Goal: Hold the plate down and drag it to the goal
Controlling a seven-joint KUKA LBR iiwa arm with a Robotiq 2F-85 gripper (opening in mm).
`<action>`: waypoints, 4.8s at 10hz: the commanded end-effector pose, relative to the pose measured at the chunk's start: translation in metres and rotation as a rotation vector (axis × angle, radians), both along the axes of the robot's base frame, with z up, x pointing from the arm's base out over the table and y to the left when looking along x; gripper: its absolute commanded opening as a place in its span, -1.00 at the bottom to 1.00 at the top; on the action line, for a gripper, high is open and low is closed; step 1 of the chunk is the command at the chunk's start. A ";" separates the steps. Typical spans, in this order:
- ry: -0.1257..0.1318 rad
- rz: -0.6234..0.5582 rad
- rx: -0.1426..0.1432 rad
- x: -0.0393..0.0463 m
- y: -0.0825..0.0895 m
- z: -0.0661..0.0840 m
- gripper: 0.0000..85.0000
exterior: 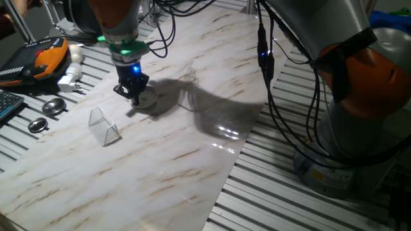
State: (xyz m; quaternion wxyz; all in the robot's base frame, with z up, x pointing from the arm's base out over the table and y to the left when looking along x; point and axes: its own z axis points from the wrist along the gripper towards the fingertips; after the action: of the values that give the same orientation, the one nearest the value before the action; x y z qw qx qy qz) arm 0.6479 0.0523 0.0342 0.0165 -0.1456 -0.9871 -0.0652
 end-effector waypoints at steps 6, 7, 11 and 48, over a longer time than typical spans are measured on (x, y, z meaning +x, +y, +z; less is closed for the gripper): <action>-0.002 -0.019 0.001 -0.0017 0.018 0.000 -1.00; -0.002 -0.020 0.001 -0.0016 0.020 0.001 -1.00; 0.003 -0.032 0.002 -0.0020 0.031 0.002 -1.00; 0.003 0.100 -0.152 -0.0204 -0.018 0.029 -1.00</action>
State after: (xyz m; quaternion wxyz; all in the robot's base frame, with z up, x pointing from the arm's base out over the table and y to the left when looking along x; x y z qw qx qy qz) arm 0.6274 0.0344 0.0635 0.0103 -0.0970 -0.9952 0.0114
